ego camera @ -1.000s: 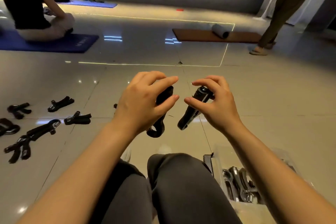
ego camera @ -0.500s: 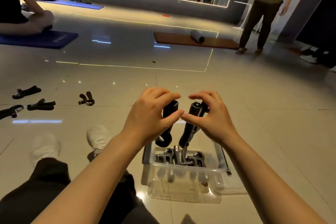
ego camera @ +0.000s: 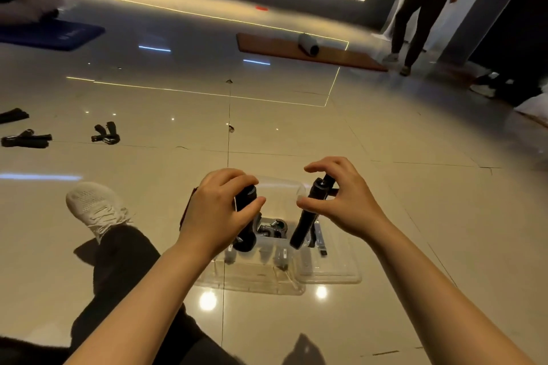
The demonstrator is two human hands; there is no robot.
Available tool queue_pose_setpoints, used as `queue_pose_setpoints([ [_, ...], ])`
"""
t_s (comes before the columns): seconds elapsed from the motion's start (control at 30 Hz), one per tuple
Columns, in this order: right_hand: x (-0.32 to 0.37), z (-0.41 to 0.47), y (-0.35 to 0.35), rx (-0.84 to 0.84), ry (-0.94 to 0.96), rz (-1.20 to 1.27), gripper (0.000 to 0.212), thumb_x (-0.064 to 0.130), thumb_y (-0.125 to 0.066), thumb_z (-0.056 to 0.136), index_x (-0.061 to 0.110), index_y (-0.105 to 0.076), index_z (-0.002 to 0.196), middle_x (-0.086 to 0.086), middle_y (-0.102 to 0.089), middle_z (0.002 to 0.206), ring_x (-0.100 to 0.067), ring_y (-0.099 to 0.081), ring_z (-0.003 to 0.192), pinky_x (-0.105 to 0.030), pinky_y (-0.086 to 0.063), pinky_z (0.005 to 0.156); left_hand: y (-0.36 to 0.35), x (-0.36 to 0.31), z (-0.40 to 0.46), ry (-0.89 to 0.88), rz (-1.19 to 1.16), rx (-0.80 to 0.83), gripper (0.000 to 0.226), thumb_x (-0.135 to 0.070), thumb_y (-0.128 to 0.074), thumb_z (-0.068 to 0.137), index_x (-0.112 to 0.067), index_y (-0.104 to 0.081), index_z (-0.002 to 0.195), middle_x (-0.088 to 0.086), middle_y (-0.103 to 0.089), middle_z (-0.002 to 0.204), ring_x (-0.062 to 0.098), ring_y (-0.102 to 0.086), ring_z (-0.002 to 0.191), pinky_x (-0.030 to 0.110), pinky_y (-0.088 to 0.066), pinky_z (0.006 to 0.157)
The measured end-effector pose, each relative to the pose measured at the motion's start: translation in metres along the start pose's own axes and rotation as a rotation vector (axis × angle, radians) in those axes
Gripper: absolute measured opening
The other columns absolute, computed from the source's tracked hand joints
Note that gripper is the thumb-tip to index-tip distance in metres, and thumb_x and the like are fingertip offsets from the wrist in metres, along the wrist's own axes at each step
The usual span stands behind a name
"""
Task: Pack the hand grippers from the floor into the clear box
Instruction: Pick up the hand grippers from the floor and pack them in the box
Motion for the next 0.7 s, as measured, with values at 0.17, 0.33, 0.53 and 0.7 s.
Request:
queue_pose_setpoints([
  [0.17, -0.012, -0.007, 0.019, 0.001, -0.005, 0.014, 0.049, 0.033, -0.080, 0.069, 0.035, -0.056, 0.111, 0.013, -0.045, 0.118, -0.004, -0.046, 0.105, -0.018, -0.040, 0.083, -0.001, -0.018, 0.006, -0.012, 0.107, 0.021, 0.023, -0.035, -0.073, 0.075, -0.021, -0.070, 0.092, 0.003, -0.059, 0.118, 0.029, -0.048, 0.112, 0.033, -0.042, 0.082],
  [0.33, -0.019, -0.006, 0.033, -0.035, -0.007, 0.043, 0.057, 0.035, -0.081, 0.067, 0.034, -0.053, 0.117, 0.012, -0.043, 0.121, -0.006, -0.045, 0.108, -0.016, -0.041, 0.083, 0.021, -0.059, 0.058, -0.029, -0.021, 0.044, 0.029, -0.037, -0.069, 0.078, -0.022, -0.066, 0.103, -0.003, -0.055, 0.116, 0.018, -0.048, 0.109, 0.030, -0.043, 0.088],
  [0.53, -0.046, 0.009, 0.034, -0.038, -0.090, 0.138, 0.071, 0.031, -0.082, 0.066, 0.034, -0.045, 0.127, 0.007, -0.041, 0.130, -0.009, -0.041, 0.115, -0.028, -0.040, 0.093, 0.001, -0.042, 0.080, -0.056, 0.022, 0.169, 0.030, -0.037, -0.070, 0.078, -0.018, -0.064, 0.101, -0.001, -0.054, 0.118, 0.012, -0.048, 0.103, 0.025, -0.043, 0.085],
  [0.7, -0.097, 0.030, 0.000, 0.018, -0.245, 0.193, 0.066, 0.029, -0.082, 0.066, 0.031, -0.047, 0.121, 0.005, -0.047, 0.122, -0.014, -0.049, 0.108, -0.028, -0.041, 0.087, -0.062, 0.023, 0.063, 0.114, 0.088, 0.051, 0.026, -0.032, -0.074, 0.076, -0.017, -0.067, 0.095, 0.001, -0.049, 0.130, 0.022, -0.054, 0.107, 0.033, -0.045, 0.083],
])
Point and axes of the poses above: each hand's wrist, its own z-axis towards the middle knuckle, its own y-axis out of the back of the hand, x = y × z, the point moved 1 cm from there along z, towards the middle knuckle
